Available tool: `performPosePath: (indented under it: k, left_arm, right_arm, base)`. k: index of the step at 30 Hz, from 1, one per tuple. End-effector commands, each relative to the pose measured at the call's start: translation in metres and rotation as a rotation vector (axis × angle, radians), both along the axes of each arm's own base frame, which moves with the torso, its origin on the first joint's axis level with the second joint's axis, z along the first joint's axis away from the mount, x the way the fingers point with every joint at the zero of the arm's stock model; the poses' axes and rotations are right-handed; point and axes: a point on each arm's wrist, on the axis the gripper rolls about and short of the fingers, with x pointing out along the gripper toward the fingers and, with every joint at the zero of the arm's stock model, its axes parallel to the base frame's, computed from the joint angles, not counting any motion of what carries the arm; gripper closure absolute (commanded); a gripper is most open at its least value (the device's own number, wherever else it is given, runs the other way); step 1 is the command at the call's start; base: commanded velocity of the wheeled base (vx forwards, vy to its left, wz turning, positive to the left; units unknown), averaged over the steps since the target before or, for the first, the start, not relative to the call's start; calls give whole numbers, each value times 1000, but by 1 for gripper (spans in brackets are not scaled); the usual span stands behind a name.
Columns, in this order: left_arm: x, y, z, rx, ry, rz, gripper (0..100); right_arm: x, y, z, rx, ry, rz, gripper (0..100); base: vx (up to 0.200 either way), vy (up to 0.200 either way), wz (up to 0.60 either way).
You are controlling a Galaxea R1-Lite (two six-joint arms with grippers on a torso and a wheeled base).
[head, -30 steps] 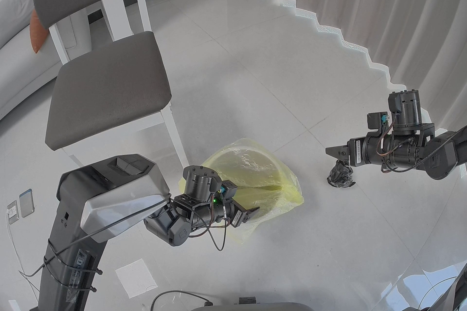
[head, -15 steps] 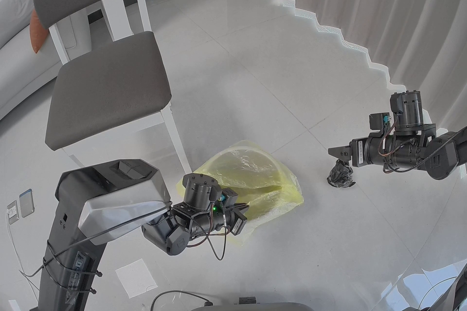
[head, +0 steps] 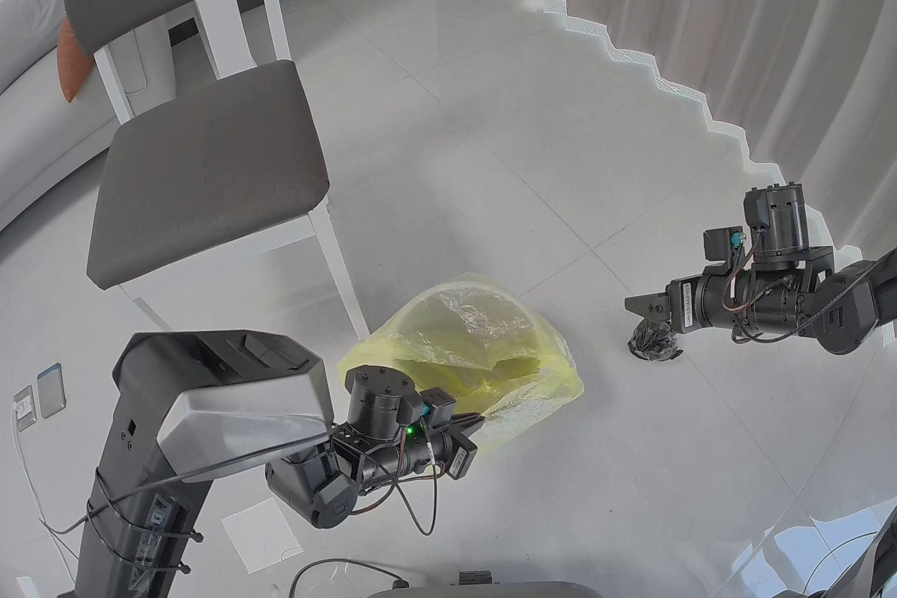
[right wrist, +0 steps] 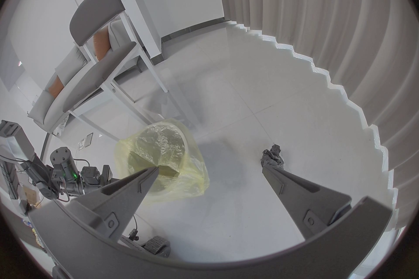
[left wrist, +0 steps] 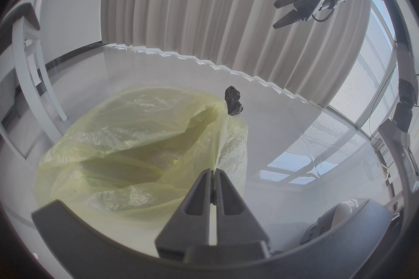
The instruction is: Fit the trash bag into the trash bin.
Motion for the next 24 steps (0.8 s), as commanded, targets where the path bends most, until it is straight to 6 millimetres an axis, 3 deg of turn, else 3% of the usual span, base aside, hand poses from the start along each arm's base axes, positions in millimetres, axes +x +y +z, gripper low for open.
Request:
performPosePath:
  k: [1, 6, 20, 24]
  left_arm:
    - [-9, -12, -6, -9, 21, -25, 100]
    - [-14, -20, -12, -10, 21, -44, 100]
    - [-11, -15, -24, 23, 29, 6, 100]
    - [-2, -20, -35, 24, 21, 16, 100]
  right_arm:
    - [-3, 0, -5, -5, 20, 2, 0]
    - [-4, 0, -9, -10, 31, 3, 0]
    - [-6, -1, -10, -12, 36, 4, 0]
    - [-6, -1, -10, -12, 35, 4, 0]
  base:
    - [0, 0, 0]
    - [0, 0, 0]
    - [0, 0, 0]
    - [0, 0, 0]
